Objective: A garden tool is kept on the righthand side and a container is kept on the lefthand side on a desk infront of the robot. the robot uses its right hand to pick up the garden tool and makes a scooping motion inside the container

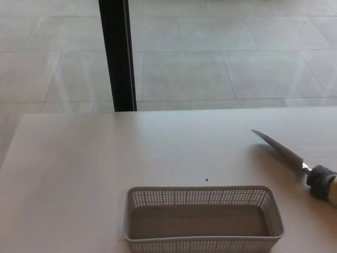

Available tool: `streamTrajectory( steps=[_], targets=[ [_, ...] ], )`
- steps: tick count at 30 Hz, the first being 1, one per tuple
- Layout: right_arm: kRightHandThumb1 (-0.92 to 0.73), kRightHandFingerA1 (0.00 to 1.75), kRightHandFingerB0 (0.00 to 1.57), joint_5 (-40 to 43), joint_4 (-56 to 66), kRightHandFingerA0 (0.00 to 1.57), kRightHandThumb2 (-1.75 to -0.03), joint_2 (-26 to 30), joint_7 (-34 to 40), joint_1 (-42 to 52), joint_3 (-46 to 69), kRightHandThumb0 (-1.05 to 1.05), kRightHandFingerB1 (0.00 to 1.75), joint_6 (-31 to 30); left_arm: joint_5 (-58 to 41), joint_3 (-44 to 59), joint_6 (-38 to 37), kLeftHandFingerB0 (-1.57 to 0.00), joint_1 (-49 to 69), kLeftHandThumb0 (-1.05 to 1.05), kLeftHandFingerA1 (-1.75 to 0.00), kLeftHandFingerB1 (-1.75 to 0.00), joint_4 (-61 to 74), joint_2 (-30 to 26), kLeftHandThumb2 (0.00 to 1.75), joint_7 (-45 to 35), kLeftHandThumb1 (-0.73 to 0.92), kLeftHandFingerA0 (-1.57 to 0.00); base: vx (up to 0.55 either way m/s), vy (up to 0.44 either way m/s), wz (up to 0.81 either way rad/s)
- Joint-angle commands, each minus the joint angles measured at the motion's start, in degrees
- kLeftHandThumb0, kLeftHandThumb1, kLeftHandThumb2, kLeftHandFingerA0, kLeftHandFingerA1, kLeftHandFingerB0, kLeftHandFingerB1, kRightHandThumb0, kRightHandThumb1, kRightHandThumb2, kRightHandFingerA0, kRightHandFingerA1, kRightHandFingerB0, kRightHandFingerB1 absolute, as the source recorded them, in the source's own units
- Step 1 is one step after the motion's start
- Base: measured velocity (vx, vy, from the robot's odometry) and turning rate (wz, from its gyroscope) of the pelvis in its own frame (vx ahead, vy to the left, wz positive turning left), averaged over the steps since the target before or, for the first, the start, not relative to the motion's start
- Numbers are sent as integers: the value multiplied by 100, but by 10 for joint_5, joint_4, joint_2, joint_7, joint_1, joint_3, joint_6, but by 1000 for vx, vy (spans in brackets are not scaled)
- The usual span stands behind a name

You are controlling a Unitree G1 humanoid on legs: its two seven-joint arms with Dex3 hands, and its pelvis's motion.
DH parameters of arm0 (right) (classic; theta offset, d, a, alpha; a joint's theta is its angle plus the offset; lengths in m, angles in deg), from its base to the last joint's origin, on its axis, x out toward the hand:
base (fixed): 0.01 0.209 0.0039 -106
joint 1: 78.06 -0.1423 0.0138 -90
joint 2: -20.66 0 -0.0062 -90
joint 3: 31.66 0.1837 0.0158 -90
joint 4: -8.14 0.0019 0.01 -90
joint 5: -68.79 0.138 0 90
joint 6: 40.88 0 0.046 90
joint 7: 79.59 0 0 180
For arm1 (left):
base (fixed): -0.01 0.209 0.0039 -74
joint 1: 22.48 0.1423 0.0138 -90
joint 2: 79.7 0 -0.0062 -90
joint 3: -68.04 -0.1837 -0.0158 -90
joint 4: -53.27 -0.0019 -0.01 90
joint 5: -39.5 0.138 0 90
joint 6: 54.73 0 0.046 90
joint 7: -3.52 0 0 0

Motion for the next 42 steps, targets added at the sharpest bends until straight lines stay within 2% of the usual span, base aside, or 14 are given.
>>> streamTrajectory(
  steps=[1,7,16,17,18,19,22,23,24,27,32,33,34,42],
  targets=[
    [-69,28,6,118,-32,4,-108,50,-90,-45,92,-91,17,36,-3,8,-5,-52,-3,-48,-63,-50,-21,-19,62,-13,73,-59,0,0,0],
    [-72,21,0,175,-7,0,-114,121,-137,-124,169,-105,15,-4,-8,17,-3,-53,-6,-46,-63,-49,-23,-18,61,-20,71,-61,0,0,0],
    [-67,22,1,189,262,0,-115,179,-149,-221,169,-98,25,-41,-15,36,9,-54,-29,-45,-59,-47,-35,-14,61,-9,70,-64,0,0,0],
    [-64,30,5,191,277,0,-112,181,-162,-232,165,-95,24,-25,-16,37,10,-53,-29,-45,-59,-48,-33,-14,61,-11,70,-63,0,0,0],
    [-86,49,0,182,300,0,-68,185,-157,-245,156,-105,38,-22,-19,40,9,-55,-27,-46,-63,-50,-29,-16,60,-16,69,-64,0,0,0],
    [-69,40,11,169,316,0,-116,189,-151,-250,146,-105,29,-20,-18,41,6,-56,-24,-47,-65,-50,-27,-16,61,-16,68,-65,0,0,0],
    [-67,57,7,152,427,2,-112,189,-151,-265,113,-102,49,-49,-13,42,-1,-58,-25,-47,-63,-50,-27,-14,61,-12,68,-67,0,0,0],
    [-28,56,0,141,436,1,-99,183,-143,-276,103,-44,53,-38,-14,43,1,-55,-26,-46,-64,-50,-27,-14,60,-14,69,-64,0,0,0],
    [-68,47,5,117,464,5,-114,186,-131,-274,87,-105,48,-66,-16,46,0,-56,-25,-47,-64,-50,-26,-15,60,-16,68,-63,0,0,0],
    [-70,22,2,35,524,2,-113,191,-113,-290,23,-103,25,-86,-16,47,8,-54,-37,-44,-65,-50,-26,-17,60,-16,70,-62,0,0,0],
    [-68,22,6,-39,540,5,-110,200,-125,-304,-57,-95,15,-109,-17,52,14,-56,-48,-45,-64,-50,-33,-17,60,-13,66,-65,0,0,0],
    [-82,32,6,-56,530,0,-65,199,-124,-308,-75,-94,26,-112,-18,54,16,-56,-49,-45,-63,-50,-35,-16,60,-10,66,-65,0,0,0],
    [-67,15,7,-67,512,1,-106,196,-121,-313,-95,-96,23,-118,-16,53,11,-55,-47,-45,-62,-50,-34,-15,60,-9,69,-63,0,0,0],
    [-70,11,12,-149,373,0,-109,189,-85,-335,-206,-101,20,-93,-16,57,5,-53,-49,-46,-63,-50,-33,-14,60,-7,69,-61,0,0,0]
  ],
)
